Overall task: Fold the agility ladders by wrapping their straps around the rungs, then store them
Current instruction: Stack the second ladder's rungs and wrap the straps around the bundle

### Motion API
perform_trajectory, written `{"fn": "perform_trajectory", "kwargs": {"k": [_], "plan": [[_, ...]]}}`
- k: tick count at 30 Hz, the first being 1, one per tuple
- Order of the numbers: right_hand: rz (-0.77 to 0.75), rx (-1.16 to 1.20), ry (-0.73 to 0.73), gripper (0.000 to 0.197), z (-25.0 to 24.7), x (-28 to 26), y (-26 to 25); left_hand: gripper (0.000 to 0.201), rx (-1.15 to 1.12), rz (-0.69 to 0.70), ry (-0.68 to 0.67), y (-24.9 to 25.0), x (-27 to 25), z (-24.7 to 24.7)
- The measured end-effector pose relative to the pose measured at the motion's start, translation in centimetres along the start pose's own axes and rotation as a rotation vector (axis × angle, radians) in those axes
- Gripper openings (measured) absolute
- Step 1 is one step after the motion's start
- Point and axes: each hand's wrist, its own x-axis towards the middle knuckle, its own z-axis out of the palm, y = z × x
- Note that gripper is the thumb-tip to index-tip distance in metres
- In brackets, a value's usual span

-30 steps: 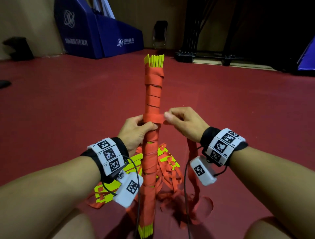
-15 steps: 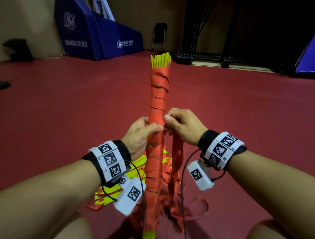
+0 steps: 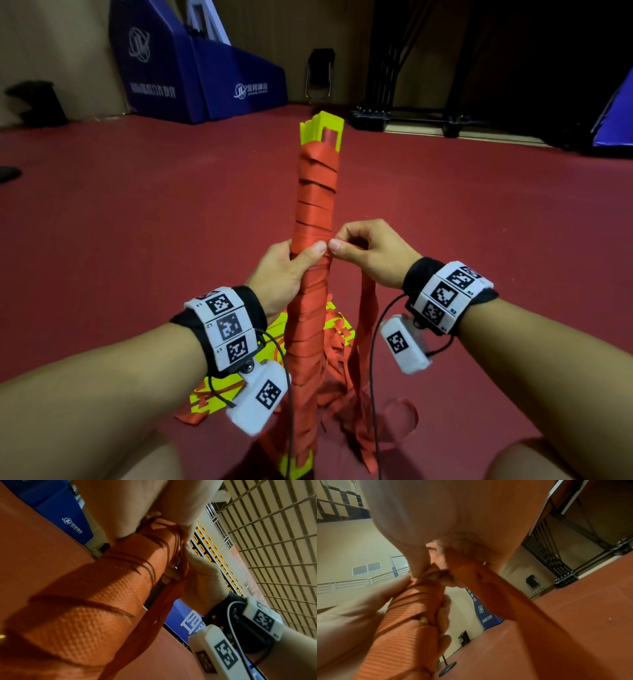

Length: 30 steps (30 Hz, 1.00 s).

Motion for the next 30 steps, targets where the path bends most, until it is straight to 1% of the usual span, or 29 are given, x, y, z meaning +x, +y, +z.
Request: {"fn": "perform_trajectory", "kwargs": {"k": [2,4,7,10,13,15,16,18,19,21,22,24,26,28,30], "plan": [[0.040,0.022,-0.040,0.026,-0.2,0.0,0.1,0.026,-0.039,-0.012,0.064,-0.1,0.4,-0.3],[0.044,0.023,-0.069,0.025,0.0,0.0,0.1,0.031,-0.037,-0.014,0.105,-0.3,0.7,-0.6],[0.006,0.018,-0.102,0.026,0.4,0.2,0.2,0.028,0.007,0.005,0.086,-0.6,0.8,-0.8],[0.010,0.006,-0.108,0.022,0.4,0.5,0.2,0.022,-0.008,0.013,0.095,-0.3,0.5,-1.1],[-0.011,-0.126,-0.127,0.020,0.3,0.7,0.2,0.019,-0.020,-0.003,0.130,-0.5,0.6,-1.4],[-0.031,-0.223,-0.145,0.022,0.7,0.7,0.1,0.017,0.005,0.011,0.157,-0.9,0.7,-1.6],[-0.046,-0.240,-0.131,0.024,1.0,0.6,0.1,0.018,0.035,0.025,0.163,-1.1,0.8,-1.7],[-0.083,-0.225,-0.060,0.029,1.5,0.6,0.0,0.031,0.096,0.048,0.168,-1.3,0.9,-2.0],[-0.094,-0.201,-0.034,0.027,1.7,0.6,-0.1,0.038,0.120,0.059,0.167,-1.4,1.0,-2.2],[-0.078,-0.127,-0.047,0.019,2.1,0.7,-0.3,0.047,0.171,0.085,0.168,-1.5,0.9,-2.5],[-0.059,-0.084,-0.071,0.016,2.2,0.7,-0.3,0.049,0.187,0.092,0.167,-1.5,0.8,-2.5],[-0.034,-0.032,-0.087,0.016,2.1,0.6,-0.2,0.047,0.190,0.093,0.172,-1.5,0.8,-2.7],[-0.016,-0.043,-0.095,0.014,1.8,0.5,0.0,0.044,0.192,0.100,0.184,-1.4,0.8,-2.7],[0.016,-0.057,-0.132,0.014,1.8,0.4,0.1,0.047,0.181,0.110,0.186,-1.2,0.8,-2.8],[0.034,-0.042,-0.177,0.007,1.7,0.3,0.0,0.048,0.165,0.111,0.191,-1.3,0.8,-2.9]]}}
